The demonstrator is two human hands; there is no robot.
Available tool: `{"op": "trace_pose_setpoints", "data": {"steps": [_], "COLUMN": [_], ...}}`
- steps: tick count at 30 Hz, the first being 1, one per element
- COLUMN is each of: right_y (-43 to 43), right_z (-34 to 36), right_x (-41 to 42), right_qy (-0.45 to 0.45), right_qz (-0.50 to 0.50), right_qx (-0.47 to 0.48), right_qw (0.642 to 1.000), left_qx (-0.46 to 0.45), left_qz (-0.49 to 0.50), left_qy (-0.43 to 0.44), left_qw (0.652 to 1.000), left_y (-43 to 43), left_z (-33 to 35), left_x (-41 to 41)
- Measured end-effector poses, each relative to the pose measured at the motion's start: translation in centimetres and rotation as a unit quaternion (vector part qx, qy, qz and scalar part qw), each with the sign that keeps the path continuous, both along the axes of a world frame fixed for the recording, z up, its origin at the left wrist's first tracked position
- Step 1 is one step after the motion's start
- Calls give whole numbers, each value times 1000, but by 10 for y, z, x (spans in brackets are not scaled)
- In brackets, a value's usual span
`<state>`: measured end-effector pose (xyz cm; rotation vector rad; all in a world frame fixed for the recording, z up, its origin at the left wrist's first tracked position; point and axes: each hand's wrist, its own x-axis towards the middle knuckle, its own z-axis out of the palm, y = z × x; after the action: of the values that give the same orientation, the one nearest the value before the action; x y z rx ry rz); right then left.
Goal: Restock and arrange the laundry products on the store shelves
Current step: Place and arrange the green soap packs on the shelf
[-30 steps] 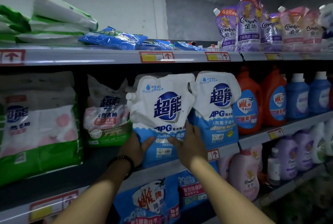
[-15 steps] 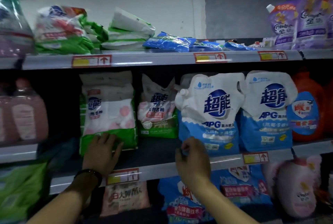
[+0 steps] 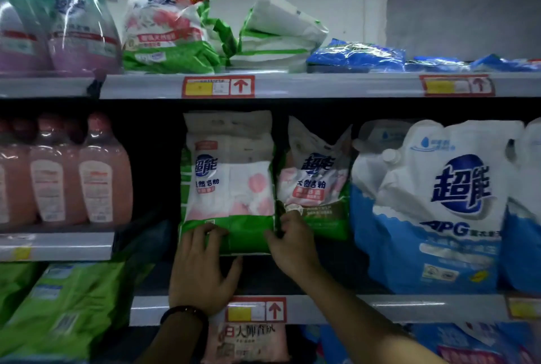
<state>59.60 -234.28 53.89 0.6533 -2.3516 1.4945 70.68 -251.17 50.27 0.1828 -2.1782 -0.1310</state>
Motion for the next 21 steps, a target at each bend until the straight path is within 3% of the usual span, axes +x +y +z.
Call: {"op": "trace_pose_setpoints", "data": {"steps": [10, 16, 21], "right_y": [-42, -36, -35], "right_z": [-8, -4, -4], "right_x": [-47, -43, -1], "right_qy": [-192, -199, -150], "right_qz": [93, 125, 43], "right_qx": [-129, -95, -71], "right_qw": [968, 967, 985], "left_qx": [11, 29, 65], "left_qz": [7, 4, -5], "left_qy": [-25, -25, -31], "left_qw": [1000, 999, 997], "left_y": [-2, 2, 6], "left_z": [-1, 0, 4], "left_x": [-2, -1, 6]}}
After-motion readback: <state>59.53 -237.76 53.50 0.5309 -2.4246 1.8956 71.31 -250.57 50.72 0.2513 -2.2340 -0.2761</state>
